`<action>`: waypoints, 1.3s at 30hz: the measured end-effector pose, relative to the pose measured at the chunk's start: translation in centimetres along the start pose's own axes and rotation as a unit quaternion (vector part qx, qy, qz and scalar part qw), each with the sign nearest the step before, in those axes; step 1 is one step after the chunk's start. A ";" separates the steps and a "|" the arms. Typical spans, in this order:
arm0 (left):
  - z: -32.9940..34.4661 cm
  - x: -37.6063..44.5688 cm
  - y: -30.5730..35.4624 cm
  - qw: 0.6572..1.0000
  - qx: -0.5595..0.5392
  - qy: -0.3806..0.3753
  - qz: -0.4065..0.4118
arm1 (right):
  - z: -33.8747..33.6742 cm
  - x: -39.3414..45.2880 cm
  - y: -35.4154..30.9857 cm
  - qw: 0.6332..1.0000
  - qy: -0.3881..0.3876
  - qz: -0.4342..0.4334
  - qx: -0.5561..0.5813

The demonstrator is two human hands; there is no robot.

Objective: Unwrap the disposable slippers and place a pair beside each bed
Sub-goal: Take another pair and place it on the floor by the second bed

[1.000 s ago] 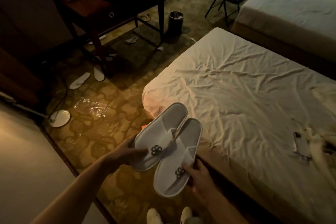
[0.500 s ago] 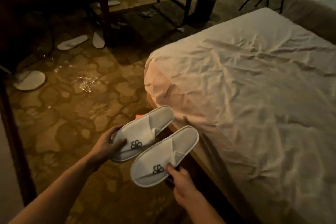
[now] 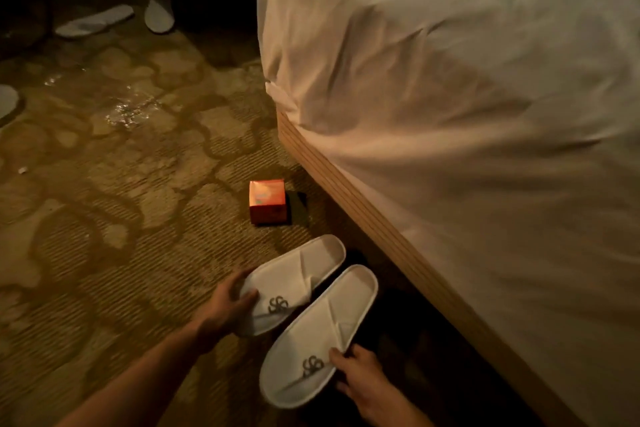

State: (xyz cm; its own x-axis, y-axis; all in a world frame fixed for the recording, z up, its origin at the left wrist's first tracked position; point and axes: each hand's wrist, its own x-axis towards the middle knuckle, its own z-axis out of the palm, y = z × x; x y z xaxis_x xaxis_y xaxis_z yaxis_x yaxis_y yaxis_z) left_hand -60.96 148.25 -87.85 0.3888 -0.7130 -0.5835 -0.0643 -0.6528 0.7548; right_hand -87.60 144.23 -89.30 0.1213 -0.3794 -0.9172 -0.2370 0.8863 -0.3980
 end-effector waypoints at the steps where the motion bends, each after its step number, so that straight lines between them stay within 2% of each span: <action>1: 0.3 0.9 -0.8 1.000 0.006 -0.005 0.001 | 0.4 0.9 0.2 1.000 0.003 -0.002 0.001; 4: 0.8 2.7 -2.3 0.999 0.034 0.009 0.010 | 0.9 3.1 0.7 1.000 0.018 -0.001 0.000; 8: 0.8 3.2 -3.7 0.990 0.132 0.024 -0.035 | 1.0 4.6 2.1 0.998 0.041 0.016 -0.036; 11: 0.1 3.7 -4.9 0.978 0.204 0.028 -0.036 | 1.3 5.0 3.0 0.992 0.092 0.010 -0.085; 13: -0.2 3.9 -5.0 0.976 0.214 0.017 -0.042 | 1.6 5.6 3.3 0.988 0.117 -0.005 -0.098; 19: 0.1 3.6 -3.6 0.963 0.270 0.017 -0.017 | 2.8 6.5 3.6 0.988 0.119 -0.023 -0.099; 27: 0.6 2.9 -2.4 0.934 0.356 0.001 -0.009 | 2.0 7.2 4.1 0.973 0.139 -0.019 -0.182; 30: 0.3 1.9 -1.4 0.919 0.394 -0.017 0.017 | 2.0 4.1 2.2 0.939 0.161 -0.038 -0.300; 32: 0.4 0.7 0.2 0.897 0.439 -0.024 0.040 | 2.1 1.1 0.1 0.904 0.164 -0.083 -0.387; 34: 0.3 -1.4 2.8 0.880 0.471 -0.041 0.048 | 2.4 -2.8 -2.2 0.885 0.147 -0.126 -0.423; 39: -1.4 -9.4 10.2 0.875 0.476 -0.081 0.027 | 3.5 -14.6 -8.2 0.836 0.093 -0.153 -0.520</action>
State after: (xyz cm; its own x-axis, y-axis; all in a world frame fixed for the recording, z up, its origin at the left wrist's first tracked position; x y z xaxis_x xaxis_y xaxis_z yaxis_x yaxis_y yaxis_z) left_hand -63.98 148.60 -74.23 0.2316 -0.7267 -0.6467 -0.8451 -0.4796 0.2364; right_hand -84.02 143.43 -72.57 0.2005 -0.6656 -0.7188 -0.9430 0.0679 -0.3259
